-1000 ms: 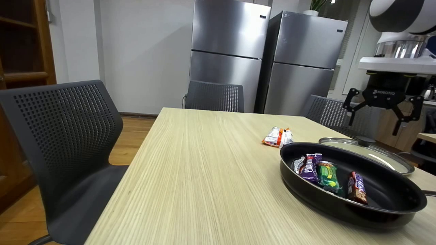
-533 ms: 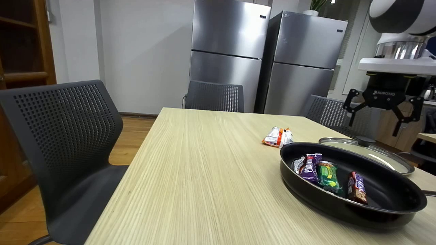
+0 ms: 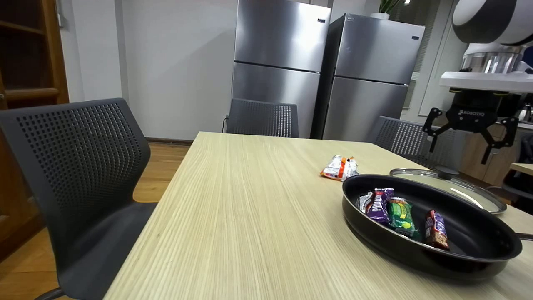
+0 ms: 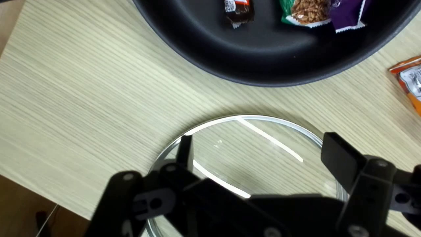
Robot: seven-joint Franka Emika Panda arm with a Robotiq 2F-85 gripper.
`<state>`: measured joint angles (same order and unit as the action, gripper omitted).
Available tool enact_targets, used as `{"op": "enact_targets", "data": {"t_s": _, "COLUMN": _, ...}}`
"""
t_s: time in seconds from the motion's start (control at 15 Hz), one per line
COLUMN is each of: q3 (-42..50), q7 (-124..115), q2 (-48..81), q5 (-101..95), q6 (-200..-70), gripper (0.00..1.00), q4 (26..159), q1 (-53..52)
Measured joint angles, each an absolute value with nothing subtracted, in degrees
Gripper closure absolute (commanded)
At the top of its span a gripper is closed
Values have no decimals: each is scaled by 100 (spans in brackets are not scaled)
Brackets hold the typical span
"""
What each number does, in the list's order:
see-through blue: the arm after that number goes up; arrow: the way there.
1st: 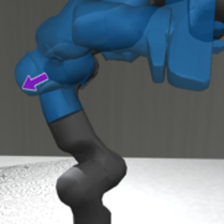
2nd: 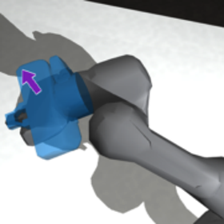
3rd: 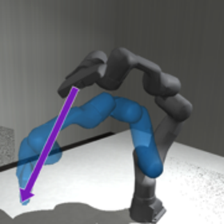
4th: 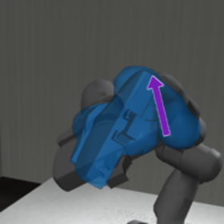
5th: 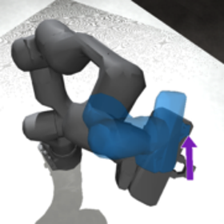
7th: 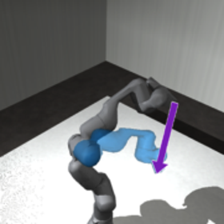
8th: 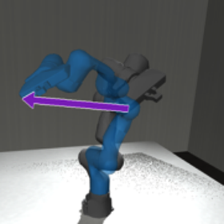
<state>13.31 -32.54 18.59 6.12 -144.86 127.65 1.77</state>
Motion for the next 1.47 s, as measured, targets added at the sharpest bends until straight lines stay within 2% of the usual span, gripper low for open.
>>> {"op": "enact_targets", "data": {"t_s": 1.47, "q3": 1437, "q7": -3257, "q2": 3379, "q5": 1105, "q6": -14463, "gripper": 0, "q4": 11002, "q1": 807}}
